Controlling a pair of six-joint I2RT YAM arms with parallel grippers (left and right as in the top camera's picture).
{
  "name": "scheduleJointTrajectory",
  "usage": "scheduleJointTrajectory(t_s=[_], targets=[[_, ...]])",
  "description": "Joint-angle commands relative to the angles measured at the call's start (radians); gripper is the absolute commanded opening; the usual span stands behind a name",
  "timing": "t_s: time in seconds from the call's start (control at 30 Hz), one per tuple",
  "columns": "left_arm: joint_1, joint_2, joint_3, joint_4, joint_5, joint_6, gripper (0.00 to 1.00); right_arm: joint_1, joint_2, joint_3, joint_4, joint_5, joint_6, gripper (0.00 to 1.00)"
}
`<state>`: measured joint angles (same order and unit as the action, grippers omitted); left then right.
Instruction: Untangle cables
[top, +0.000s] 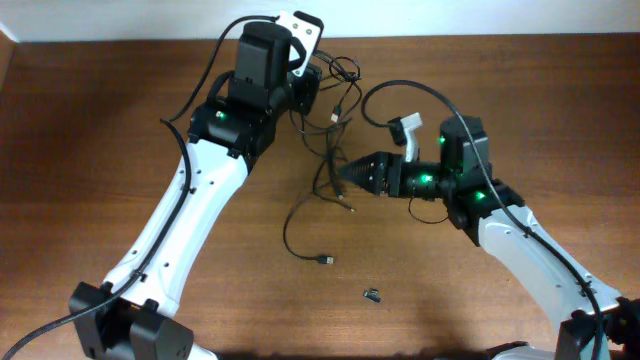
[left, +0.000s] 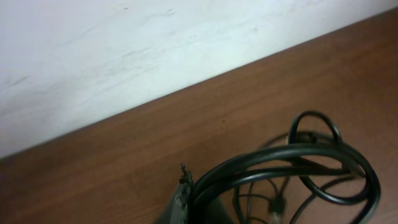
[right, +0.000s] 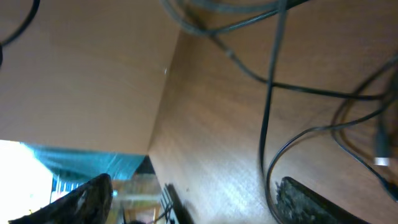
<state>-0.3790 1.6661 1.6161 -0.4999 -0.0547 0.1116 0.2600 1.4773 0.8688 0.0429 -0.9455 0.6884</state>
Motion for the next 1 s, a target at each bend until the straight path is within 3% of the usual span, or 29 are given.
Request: scheduleJointTrajectory(t_s=[0.0, 0.2, 0.37, 0.5, 0.63, 0.83, 0.97], targets=[[0.003, -0.010, 0.022, -0.010, 0.082, 0.117, 0.00, -0.050, -0.002, 0.001, 0.055, 0.036, 0.045, 0.97], [0.002, -0.010, 0.022, -0.060, 0.175, 0.302, 0.00, -0.111, -0.002, 0.001, 0.229, -0.016, 0.202, 0.99], [0.002, -0.010, 0.022, -0.066, 0.264, 0.368, 0.00, -0.111, -0.002, 0.001, 0.293, -0.015, 0.384, 0.99], [0.002, -0.010, 0.022, -0.070, 0.372, 0.465, 0.00, -0.112, -0.002, 0.001, 0.320, -0.014, 0.410, 0.99], [0.002, -0.010, 0.022, -0.071, 0.374, 0.470, 0.00, -0.112, -0.002, 0.001, 0.352, 0.018, 0.486, 0.99], [0.002, -0.010, 0.022, -0.070, 0.374, 0.470, 0.00, -0.112, -0.002, 0.001, 0.359, 0.023, 0.551, 0.67], [-0.006, -0.010, 0.022, -0.080, 0.374, 0.527, 0.00, -0.112, -0.002, 0.001, 0.359, 0.035, 0.568, 0.55]])
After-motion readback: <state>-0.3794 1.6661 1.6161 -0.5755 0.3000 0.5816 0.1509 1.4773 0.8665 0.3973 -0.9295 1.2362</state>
